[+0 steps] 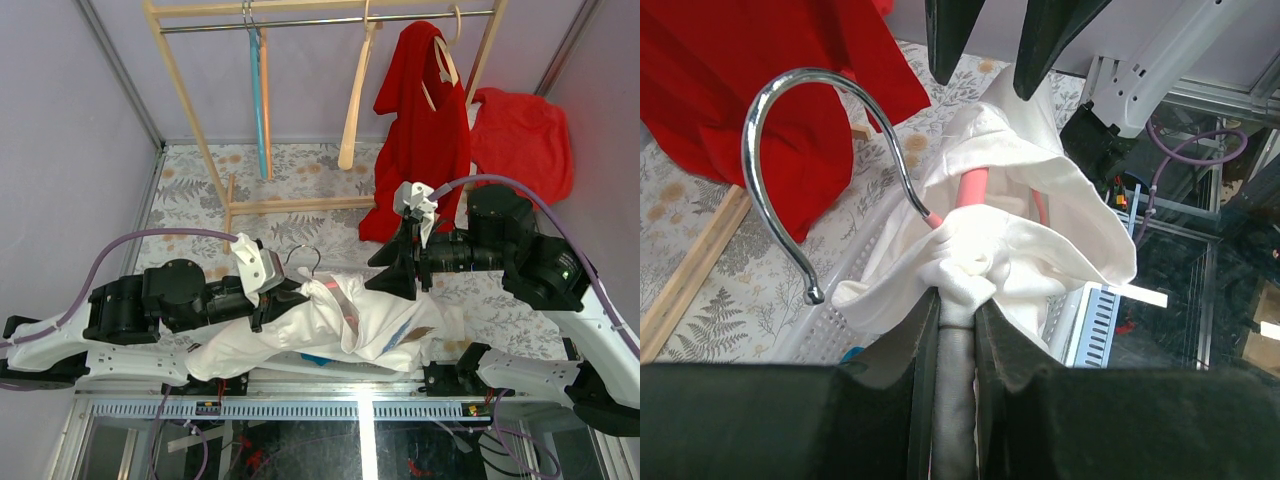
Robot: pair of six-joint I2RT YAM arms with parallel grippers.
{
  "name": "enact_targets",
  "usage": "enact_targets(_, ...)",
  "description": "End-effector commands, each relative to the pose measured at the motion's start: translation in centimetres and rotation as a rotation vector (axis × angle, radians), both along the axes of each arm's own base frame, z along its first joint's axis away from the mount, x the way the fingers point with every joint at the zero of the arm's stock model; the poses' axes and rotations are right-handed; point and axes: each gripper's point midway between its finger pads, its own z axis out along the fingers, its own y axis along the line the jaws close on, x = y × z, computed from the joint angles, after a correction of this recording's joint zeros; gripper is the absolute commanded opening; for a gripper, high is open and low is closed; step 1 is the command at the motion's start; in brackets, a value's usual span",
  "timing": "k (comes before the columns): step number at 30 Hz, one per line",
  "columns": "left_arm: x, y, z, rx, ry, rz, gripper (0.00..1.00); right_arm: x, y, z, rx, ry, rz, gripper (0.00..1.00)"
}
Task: Place the t-shirt on the hanger
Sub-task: Flatten out the T-shirt on the hanger.
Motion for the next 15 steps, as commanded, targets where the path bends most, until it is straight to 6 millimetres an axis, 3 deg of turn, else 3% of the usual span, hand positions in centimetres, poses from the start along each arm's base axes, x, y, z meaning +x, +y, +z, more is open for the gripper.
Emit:
enact_targets(1, -0.3, 0.4, 3.1, -0.115, -0.001, -0.011, 0.0, -1.1, 0.6, 1.7, 0.051, -0.02, 0.085, 0.53)
enact_targets(15, -0.5, 0.3, 3.5, -0.117, -0.01, -0.027, 0.0, -1.9, 2.0, 0.9, 0.048, 0.041, 0.181, 0.52)
